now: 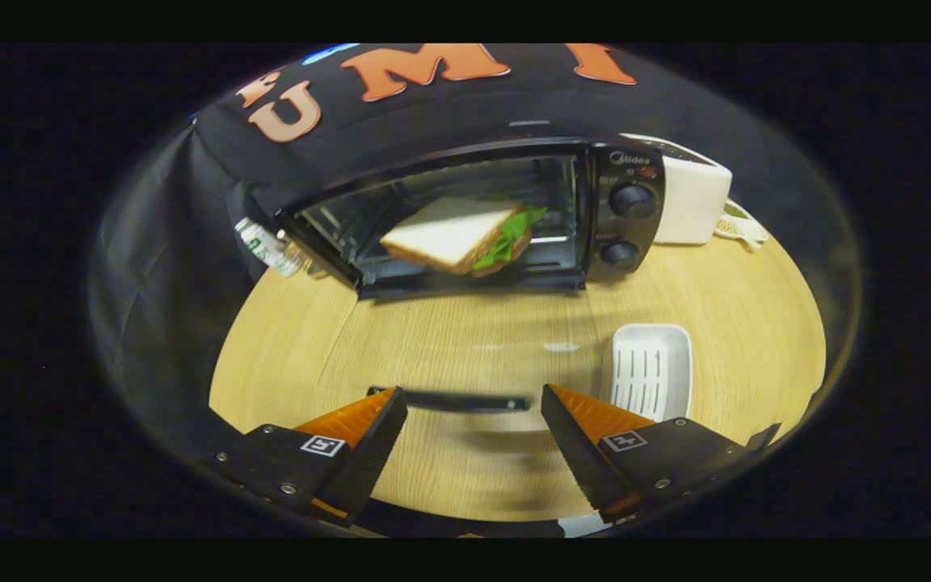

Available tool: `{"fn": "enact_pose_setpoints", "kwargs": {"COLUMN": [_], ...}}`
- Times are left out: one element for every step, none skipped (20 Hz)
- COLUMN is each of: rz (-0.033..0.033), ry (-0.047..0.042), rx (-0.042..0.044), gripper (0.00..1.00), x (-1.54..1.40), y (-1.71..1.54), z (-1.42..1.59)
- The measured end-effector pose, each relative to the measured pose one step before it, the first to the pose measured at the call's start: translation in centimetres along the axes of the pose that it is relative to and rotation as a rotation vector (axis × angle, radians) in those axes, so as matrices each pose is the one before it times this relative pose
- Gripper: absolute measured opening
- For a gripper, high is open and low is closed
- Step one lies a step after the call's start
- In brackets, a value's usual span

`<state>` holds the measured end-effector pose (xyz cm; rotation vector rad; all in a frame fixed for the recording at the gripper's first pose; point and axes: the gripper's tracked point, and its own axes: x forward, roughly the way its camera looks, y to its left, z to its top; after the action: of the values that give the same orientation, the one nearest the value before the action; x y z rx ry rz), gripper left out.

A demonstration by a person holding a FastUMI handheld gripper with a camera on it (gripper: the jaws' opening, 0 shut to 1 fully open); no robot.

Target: Open the toaster oven, put the food inside, and close the toaster oven door.

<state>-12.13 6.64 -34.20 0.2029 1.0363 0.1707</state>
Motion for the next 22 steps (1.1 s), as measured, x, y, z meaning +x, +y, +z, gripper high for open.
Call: {"fn": "enact_pose_setpoints", "kwargs": {"rz": [-0.00426, -0.01277, -0.01028, -0.00507, 0.00498, -0.00700, -0.00886, -0.01317, -0.00994, -0.02228, -0.01371, -0.00409, -0.00635, -0.00073, 0.00413, 0.00474, 0.00456, 0.00415, 0.00430, 0.00266, 0.00237, 0.00328], "ry": [0.01379, 0.00921, 0.01194, 0.01386, 0.00466, 0.00655, 0.00598, 0.00559, 0.00158, 0.02099, 0.00924, 0.01067, 0.00324, 0.00292, -0.00800, -0.01227, -0.02131, -0.01864, -0.02792, -0.02502, -0.02766, -0.02149], "rx": [-0.01905, -0.01897, -0.01493, -0.00872, -0.00897, -0.00921, -0.00820, -0.00209, -0.00088, 0.01265, -0.00027, -0.00574, -0.00956, 0.00082, 0.00214, -0.00224, -0.00633, -0.01023, -0.00725, -0.00906, -0.00998, -0.01066], "gripper": [0.99, 0.99, 0.99, 0.99, 0.99, 0.99, 0.99, 0.99, 0.98, 0.98, 0.98, 0.98, 0.97, 0.98, 0.98, 0.98, 0.98, 0.98, 0.98, 0.98, 0.99, 0.99], "x": [-0.041, 0.141, 1.017, 0.325, 0.498, 0.584, 0.531, 0.687, -0.093, 0.632, 0.396, 0.410, 0.107, 0.043, -0.324, -0.487, -0.515, -0.824, -0.769, -0.868, -0.707, -0.640], "y": [-0.201, -0.215, 0.282, 0.108, 0.314, 0.087, -0.036, -0.012, -0.641, -0.206, -0.109, 0.091, 0.062, 0.035, 0.064, 0.047, 0.018, -0.073, 0.064, -0.131, -0.097, -0.021], "z": [-0.737, -0.626, -0.768, -0.410, -0.039, 0.051, 0.046, 0.204, 0.310, -0.140, -0.160, -0.002, 0.136, -0.014, 0.192, 0.311, 0.523, 0.565, 0.853, 0.814, 1.069, 1.059]}}
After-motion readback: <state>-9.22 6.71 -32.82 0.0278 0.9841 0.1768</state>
